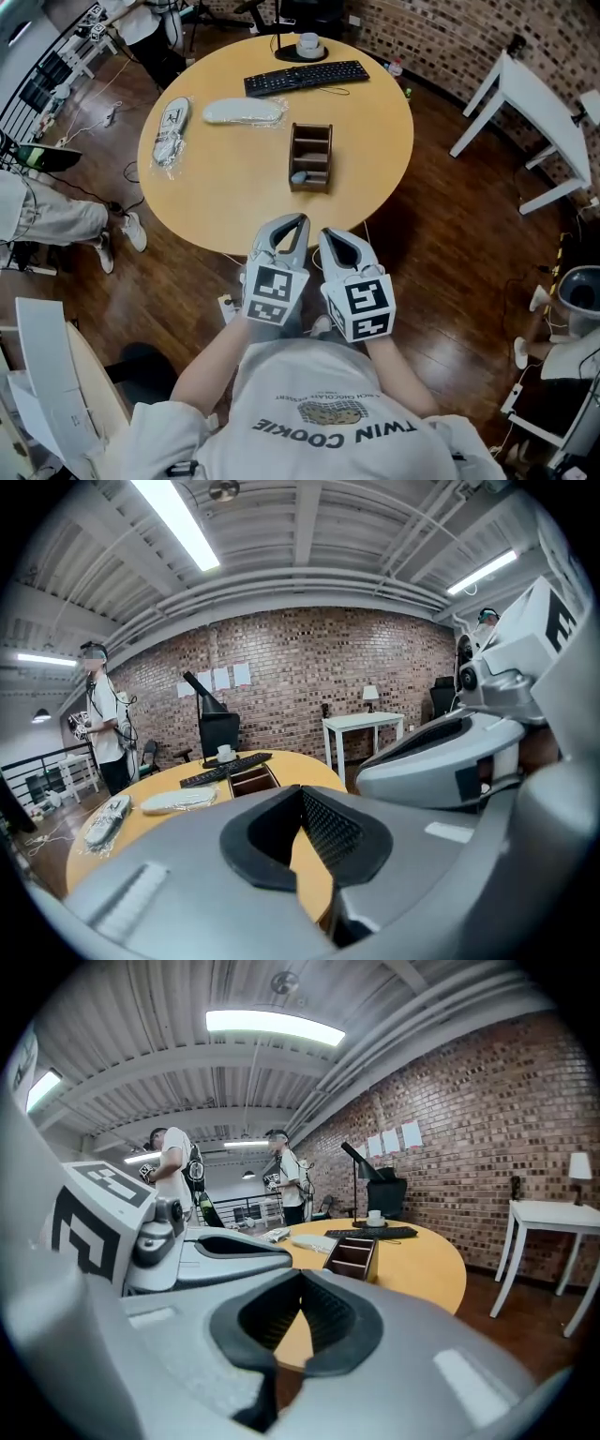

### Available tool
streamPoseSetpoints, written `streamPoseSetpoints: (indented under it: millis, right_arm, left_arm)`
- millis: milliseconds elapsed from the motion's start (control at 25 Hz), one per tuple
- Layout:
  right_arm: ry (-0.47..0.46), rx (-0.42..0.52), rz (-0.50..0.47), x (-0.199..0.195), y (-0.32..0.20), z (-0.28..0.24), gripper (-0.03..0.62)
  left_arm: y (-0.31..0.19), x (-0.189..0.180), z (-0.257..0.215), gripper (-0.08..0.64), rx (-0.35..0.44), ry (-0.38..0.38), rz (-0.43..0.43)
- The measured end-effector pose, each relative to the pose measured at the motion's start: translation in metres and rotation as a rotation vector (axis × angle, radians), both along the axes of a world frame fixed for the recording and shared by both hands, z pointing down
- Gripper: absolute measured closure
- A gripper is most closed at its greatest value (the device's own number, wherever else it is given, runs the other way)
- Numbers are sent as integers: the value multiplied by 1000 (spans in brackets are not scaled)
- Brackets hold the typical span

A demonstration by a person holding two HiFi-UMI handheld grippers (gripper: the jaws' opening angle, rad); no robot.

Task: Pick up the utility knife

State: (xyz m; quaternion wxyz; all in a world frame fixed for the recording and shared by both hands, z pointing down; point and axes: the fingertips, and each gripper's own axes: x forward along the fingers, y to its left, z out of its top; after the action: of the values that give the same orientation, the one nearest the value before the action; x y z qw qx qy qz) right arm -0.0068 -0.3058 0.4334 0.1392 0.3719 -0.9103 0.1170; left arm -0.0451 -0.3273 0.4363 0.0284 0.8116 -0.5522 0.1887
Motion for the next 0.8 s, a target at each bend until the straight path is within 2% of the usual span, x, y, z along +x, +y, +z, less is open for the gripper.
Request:
streamPoseSetpoints:
  millis: [200,600,800]
  right_arm:
    - [9,-5,18,-5,-20,10,592]
    - [10,-35,56,-11,-60,18,592]
    - [14,-59,87,-9,-77,30,592]
  left_arm:
    - [-29,-13,10,555,5,-63,43]
    - [-75,-22,47,509,-26,-308,188]
    - [-94,-29,68,483,-41,-396,265]
